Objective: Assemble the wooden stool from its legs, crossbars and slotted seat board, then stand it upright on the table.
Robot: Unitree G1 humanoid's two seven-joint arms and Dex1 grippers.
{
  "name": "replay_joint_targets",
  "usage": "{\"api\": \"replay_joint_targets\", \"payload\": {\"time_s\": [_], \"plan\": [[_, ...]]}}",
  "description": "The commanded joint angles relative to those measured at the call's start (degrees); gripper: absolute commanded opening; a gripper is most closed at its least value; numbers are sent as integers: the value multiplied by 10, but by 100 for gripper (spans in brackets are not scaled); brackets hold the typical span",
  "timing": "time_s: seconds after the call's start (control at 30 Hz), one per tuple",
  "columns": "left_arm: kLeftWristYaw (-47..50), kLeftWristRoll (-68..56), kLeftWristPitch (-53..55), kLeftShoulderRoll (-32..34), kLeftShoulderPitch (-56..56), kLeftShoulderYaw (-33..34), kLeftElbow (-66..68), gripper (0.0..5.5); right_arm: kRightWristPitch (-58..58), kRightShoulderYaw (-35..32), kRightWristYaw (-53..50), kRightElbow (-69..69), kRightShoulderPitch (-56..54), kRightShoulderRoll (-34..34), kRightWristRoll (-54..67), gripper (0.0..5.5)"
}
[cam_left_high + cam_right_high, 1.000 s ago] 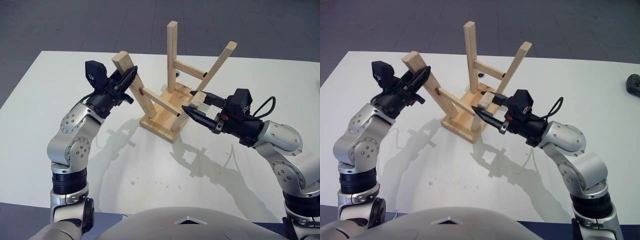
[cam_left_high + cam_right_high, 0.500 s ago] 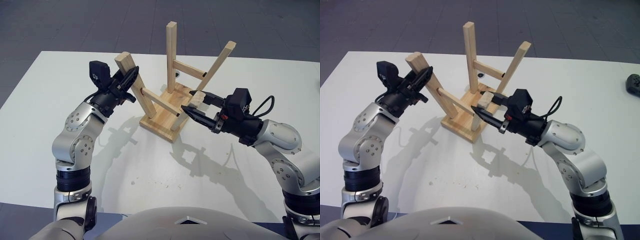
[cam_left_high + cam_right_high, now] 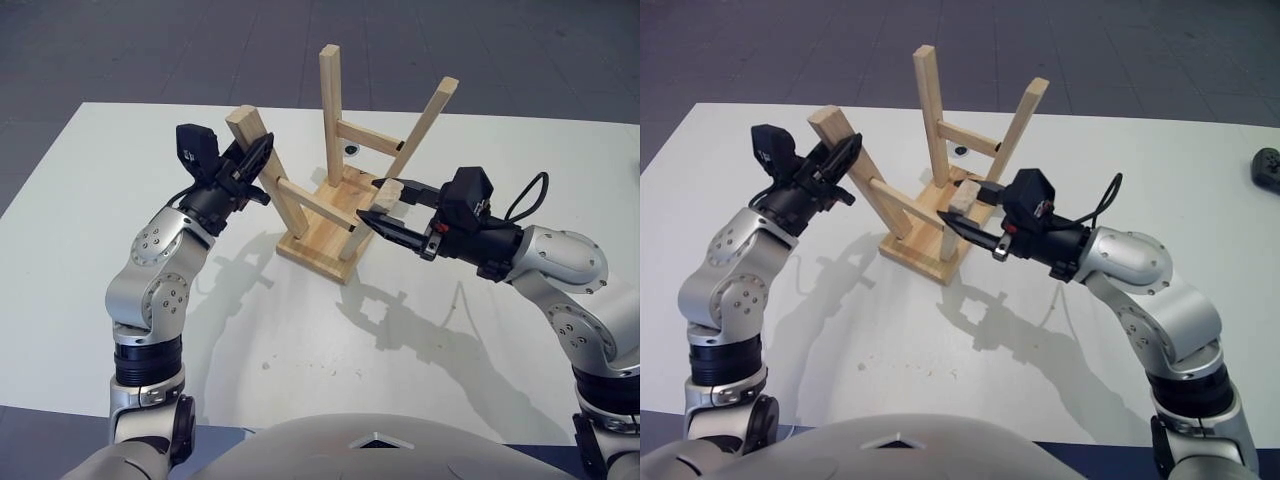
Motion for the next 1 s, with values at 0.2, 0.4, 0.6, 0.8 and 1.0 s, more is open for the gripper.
{"api": "replay_joint_targets", "payload": {"time_s": [0.2,0.4,0.6,0.8,1.0], "plan": [[7,13,5,2,16,1,-23,103,34,25,8,22,33,-25,-36,207],[6,15,4,0,6,-4,-14,103,60,48,9,9,14,-41,-38,207],[3,18,1,-2,6,-8,-10,103,73,52,1,7,-5,-37,-23,207],[0,20,-3,2,5,-2,-1,103,72,-24,3,32,-4,-5,39,323],[-2,24,-4,0,2,-2,3,103,144,-123,-21,70,-64,21,258,426]]}}
